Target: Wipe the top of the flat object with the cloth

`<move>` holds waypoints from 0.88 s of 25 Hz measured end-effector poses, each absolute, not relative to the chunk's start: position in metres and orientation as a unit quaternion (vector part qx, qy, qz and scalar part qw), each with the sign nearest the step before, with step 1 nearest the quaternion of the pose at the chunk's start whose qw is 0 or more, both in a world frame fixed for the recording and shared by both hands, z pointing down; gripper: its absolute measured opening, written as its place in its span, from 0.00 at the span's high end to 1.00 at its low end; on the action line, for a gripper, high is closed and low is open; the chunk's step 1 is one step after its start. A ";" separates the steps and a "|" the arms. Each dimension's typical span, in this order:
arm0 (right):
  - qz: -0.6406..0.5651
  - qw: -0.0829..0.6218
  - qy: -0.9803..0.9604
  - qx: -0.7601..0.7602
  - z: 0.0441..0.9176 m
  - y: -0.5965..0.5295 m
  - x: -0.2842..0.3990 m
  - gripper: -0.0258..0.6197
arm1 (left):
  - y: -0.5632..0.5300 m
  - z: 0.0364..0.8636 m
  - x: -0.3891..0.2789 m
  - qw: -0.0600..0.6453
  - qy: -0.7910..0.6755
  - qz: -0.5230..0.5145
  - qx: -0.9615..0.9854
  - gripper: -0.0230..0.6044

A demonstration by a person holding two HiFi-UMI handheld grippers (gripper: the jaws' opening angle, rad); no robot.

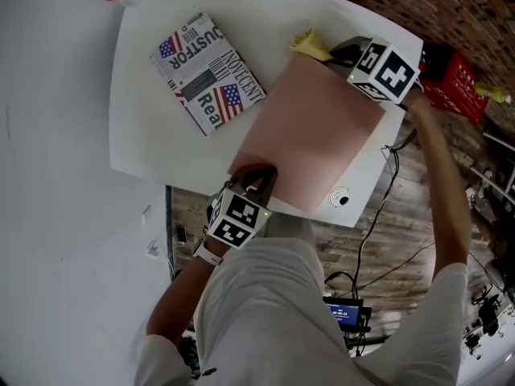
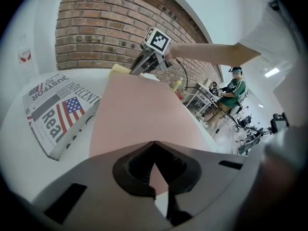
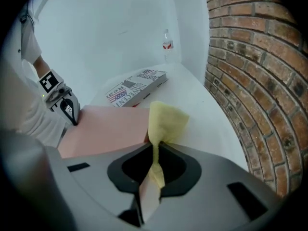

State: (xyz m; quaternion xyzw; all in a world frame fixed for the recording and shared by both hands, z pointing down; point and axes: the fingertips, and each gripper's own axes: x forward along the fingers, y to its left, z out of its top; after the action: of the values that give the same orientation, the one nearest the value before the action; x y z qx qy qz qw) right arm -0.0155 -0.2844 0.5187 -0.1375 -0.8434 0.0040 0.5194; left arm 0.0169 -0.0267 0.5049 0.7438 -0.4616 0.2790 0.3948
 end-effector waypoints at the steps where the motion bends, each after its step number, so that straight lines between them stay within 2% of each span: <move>1: 0.006 0.524 -0.841 -0.139 0.519 -0.285 -0.009 0.89 | -0.027 0.505 0.017 0.394 -0.462 0.279 0.744 0.93; 11: 0.032 0.558 -0.821 -0.117 0.521 -0.290 0.073 0.89 | -0.027 0.505 0.016 0.392 -0.474 0.272 0.740 0.94; 22: 0.115 0.547 -0.829 -0.010 0.526 -0.290 0.177 0.89 | -0.028 0.505 0.016 0.374 -0.487 0.282 0.737 0.94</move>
State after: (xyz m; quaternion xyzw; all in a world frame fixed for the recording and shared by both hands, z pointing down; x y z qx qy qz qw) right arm 0.1774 -0.2903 0.5261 -0.0100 -0.8292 0.1149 0.5470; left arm 0.0155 -0.0278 0.5051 0.7374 -0.4868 0.2815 0.3743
